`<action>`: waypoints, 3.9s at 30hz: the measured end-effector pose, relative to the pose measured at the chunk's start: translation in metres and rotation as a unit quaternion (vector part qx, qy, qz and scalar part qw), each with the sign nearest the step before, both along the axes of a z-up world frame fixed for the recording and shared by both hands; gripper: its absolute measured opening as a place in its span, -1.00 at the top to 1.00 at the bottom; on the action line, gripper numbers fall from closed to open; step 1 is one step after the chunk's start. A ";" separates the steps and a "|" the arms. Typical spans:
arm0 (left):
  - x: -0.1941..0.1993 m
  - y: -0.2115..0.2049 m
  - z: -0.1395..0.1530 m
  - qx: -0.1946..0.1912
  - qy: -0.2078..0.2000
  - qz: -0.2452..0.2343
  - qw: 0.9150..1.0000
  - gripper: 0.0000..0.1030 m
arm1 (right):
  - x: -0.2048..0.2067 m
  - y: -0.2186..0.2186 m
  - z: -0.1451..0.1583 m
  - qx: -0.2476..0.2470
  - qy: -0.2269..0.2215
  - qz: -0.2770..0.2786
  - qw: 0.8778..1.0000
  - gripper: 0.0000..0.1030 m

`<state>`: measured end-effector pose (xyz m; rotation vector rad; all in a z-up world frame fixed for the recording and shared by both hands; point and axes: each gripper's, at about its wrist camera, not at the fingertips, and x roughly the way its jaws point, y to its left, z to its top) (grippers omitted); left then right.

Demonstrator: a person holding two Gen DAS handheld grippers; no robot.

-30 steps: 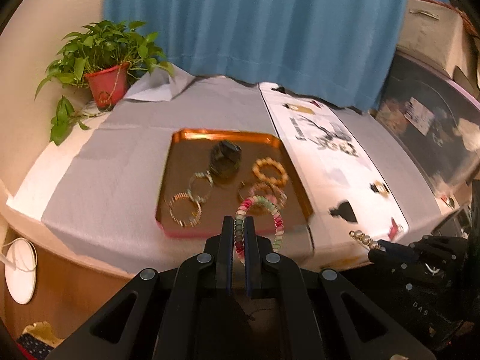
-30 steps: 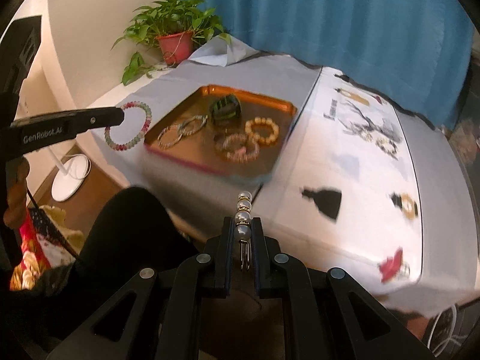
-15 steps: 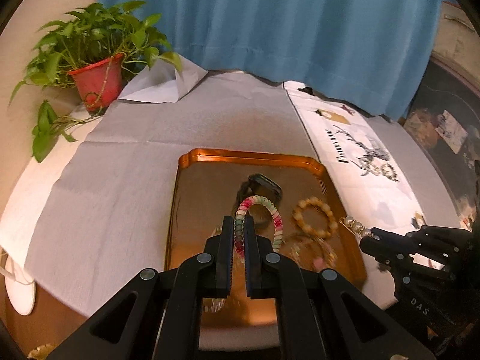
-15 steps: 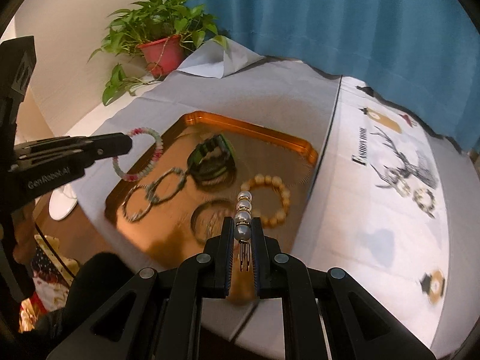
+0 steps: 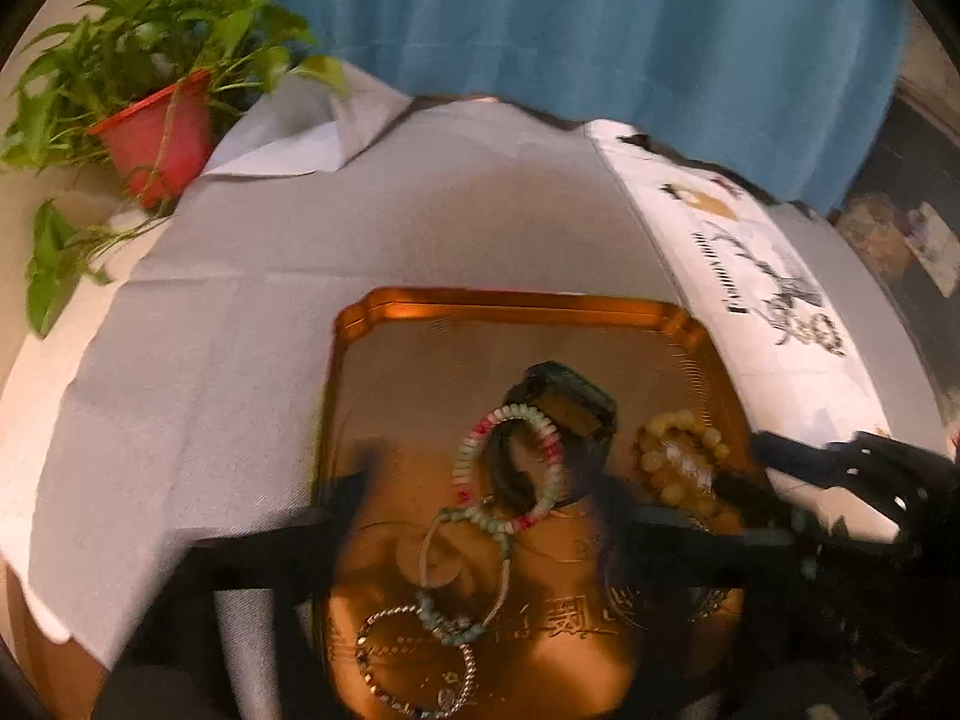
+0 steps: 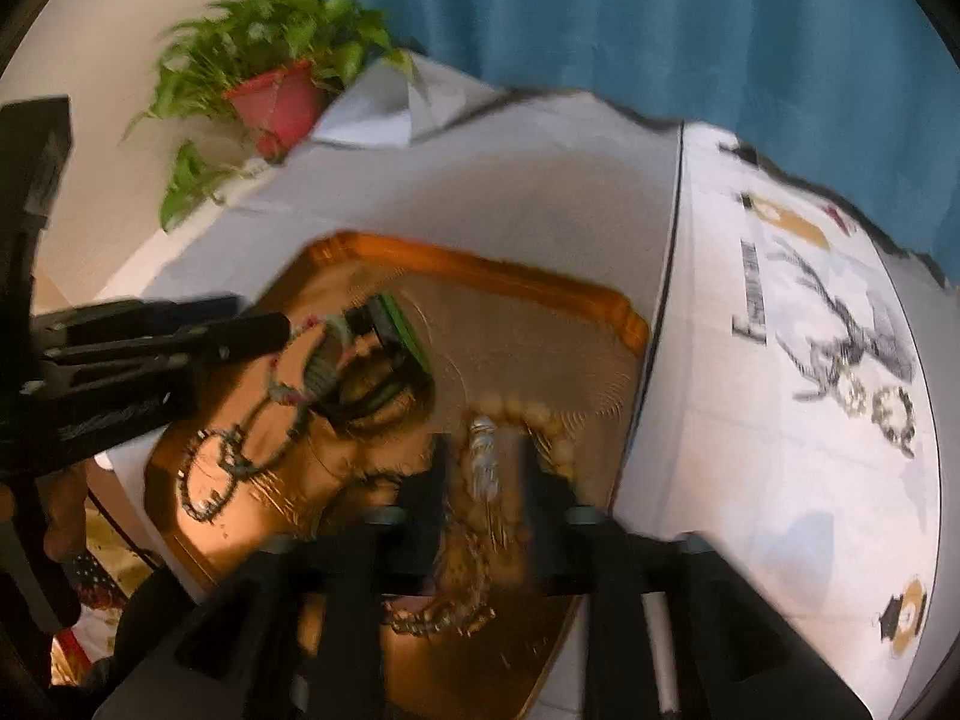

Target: Organize jewelry

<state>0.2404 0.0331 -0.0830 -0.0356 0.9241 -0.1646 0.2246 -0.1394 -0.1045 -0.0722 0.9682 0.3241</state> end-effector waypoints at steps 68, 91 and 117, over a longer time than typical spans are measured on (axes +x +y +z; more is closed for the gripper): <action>-0.279 -0.063 0.076 0.062 -0.069 -0.017 0.996 -0.86 | -0.296 -0.069 0.082 -0.010 -0.104 -0.061 0.993 -0.37; -0.075 -0.227 0.082 0.059 -0.034 -0.093 0.993 -0.86 | -0.154 -0.261 0.057 0.024 -0.087 -0.232 0.969 -0.38; 0.133 -0.313 -0.055 0.063 0.082 -0.076 0.992 -0.89 | 0.087 -0.324 -0.047 -0.039 -0.024 -0.223 0.974 -0.56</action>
